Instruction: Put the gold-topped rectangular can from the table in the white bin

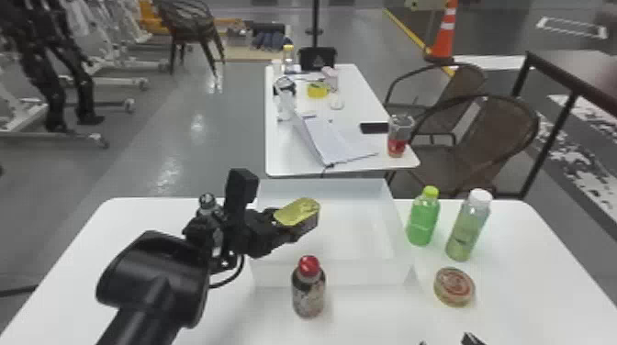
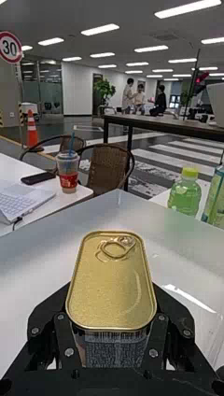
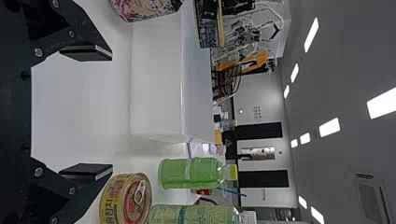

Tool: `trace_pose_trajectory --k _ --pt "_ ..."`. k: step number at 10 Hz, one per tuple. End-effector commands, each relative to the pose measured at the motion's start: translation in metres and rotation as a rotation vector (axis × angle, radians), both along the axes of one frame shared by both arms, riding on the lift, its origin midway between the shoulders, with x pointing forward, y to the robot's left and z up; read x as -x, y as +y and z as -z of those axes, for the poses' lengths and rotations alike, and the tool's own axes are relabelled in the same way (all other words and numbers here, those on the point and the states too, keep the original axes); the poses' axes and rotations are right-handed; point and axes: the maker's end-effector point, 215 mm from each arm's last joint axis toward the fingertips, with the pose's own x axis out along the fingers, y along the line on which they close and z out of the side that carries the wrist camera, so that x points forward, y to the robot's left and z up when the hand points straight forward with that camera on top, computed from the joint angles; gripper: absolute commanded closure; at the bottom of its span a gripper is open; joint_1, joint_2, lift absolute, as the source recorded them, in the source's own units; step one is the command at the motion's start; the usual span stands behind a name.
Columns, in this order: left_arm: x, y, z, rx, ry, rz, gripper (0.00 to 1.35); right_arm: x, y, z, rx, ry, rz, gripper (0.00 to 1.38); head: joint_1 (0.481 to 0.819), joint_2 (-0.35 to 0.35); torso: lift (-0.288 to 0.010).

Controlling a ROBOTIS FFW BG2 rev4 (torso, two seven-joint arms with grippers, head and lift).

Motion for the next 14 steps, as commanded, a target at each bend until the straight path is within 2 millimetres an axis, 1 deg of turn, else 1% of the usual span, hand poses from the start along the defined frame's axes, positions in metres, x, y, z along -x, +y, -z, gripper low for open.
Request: trace_pose_trajectory --k 1,2,4,5,6,8,9,10,11,14 --pt "-0.009 0.013 0.005 -0.041 -0.004 -0.019 0.90 -0.001 0.000 0.000 -0.001 0.000 0.000 0.42 0.549 0.000 -0.100" --pt "-0.013 0.018 0.003 -0.043 -0.013 -0.037 0.61 -0.001 0.000 0.000 -0.003 0.000 0.001 0.42 0.549 0.000 -0.100" --pt "-0.015 0.018 0.001 -0.028 -0.013 -0.052 0.32 -0.001 0.000 0.000 -0.003 0.000 0.001 0.42 0.549 0.000 -0.100" --pt "-0.013 0.017 0.003 -0.023 -0.005 -0.052 0.15 -0.002 0.001 -0.001 -0.003 -0.002 -0.001 0.42 0.549 0.000 -0.100" --pt "-0.012 0.017 0.003 -0.021 -0.009 -0.050 0.13 -0.002 0.001 -0.001 -0.003 -0.002 -0.001 0.42 0.549 0.000 -0.100" --pt "-0.011 0.020 -0.006 0.018 -0.026 -0.061 0.14 -0.001 0.001 0.000 -0.003 0.000 -0.001 0.42 0.549 0.000 -0.100" --pt "-0.007 0.024 -0.015 0.044 -0.051 -0.075 0.14 -0.001 0.001 0.000 -0.003 0.000 -0.001 0.42 0.549 0.000 -0.100" --pt "0.001 0.036 -0.030 0.070 -0.095 -0.118 0.14 -0.001 0.001 -0.001 -0.001 -0.002 -0.001 0.42 0.549 0.000 -0.100" --pt "0.013 0.053 -0.035 0.101 -0.121 -0.191 0.14 -0.001 0.001 -0.001 0.000 -0.002 -0.002 0.42 0.549 0.000 -0.100" --pt "0.062 0.115 -0.038 0.188 -0.194 -0.435 0.14 0.001 0.001 -0.002 0.004 -0.003 -0.001 0.42 0.549 0.000 -0.100"
